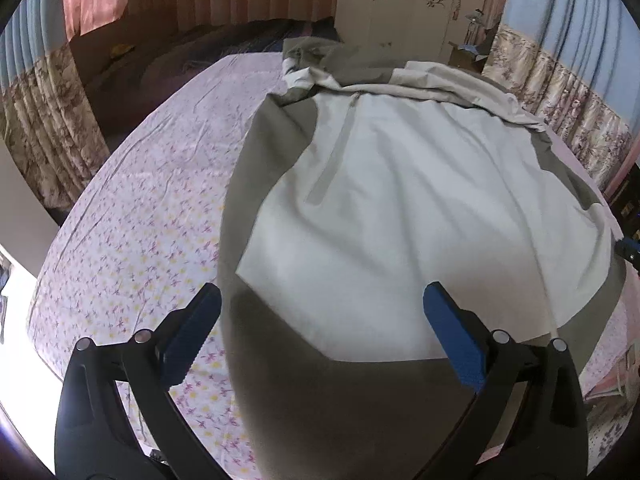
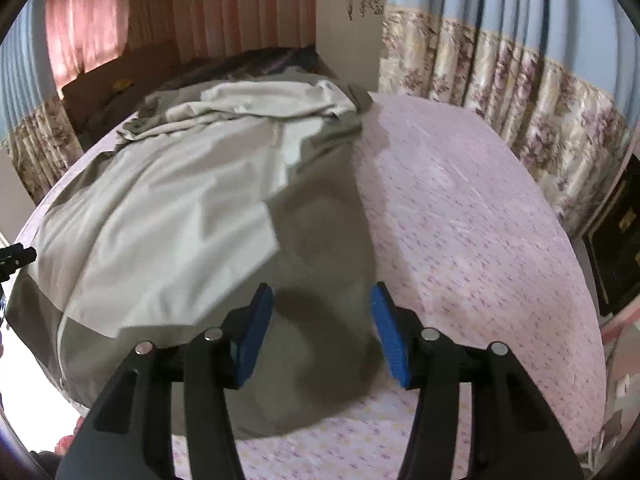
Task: Fold large clothes
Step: 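Smooth the folded jacket body with both grippers open, then grasp the olive jacket hem with both grippers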
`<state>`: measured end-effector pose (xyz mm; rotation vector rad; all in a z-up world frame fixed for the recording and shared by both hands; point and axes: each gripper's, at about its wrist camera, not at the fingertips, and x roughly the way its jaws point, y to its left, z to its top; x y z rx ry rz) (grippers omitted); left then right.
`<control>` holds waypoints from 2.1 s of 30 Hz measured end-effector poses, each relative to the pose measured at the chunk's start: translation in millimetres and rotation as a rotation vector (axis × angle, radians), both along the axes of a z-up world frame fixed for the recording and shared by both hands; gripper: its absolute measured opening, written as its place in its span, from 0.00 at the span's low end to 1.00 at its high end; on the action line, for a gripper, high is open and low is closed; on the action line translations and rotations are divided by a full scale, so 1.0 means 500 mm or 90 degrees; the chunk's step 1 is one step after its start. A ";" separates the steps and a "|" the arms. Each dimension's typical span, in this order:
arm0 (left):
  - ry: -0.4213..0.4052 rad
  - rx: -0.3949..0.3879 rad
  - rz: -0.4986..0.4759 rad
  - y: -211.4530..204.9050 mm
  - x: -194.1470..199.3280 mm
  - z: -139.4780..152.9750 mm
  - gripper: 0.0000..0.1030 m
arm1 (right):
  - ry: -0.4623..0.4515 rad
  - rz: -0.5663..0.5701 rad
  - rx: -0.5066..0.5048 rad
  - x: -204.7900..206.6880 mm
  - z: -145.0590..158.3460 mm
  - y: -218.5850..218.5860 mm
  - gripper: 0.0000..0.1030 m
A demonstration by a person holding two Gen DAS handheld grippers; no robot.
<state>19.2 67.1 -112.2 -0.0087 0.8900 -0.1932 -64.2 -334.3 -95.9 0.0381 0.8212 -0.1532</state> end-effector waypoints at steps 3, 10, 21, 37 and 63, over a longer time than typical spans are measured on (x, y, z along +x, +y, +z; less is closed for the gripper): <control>0.006 0.002 0.001 0.016 0.008 -0.014 0.97 | 0.030 -0.009 0.009 0.006 -0.017 -0.032 0.59; 0.017 -0.020 0.004 0.030 0.020 -0.021 0.97 | 0.075 0.045 0.155 0.063 -0.077 -0.054 0.12; -0.051 -0.010 0.016 0.030 0.018 0.072 0.97 | -0.094 0.020 0.224 -0.101 0.151 -0.127 0.04; 0.079 -0.045 -0.087 -0.056 -0.060 -0.019 0.94 | 0.065 -0.033 0.144 -0.129 0.002 -0.188 0.55; -0.143 -0.128 -0.062 -0.042 0.209 0.323 0.05 | -0.248 0.057 0.200 0.179 0.294 -0.157 0.06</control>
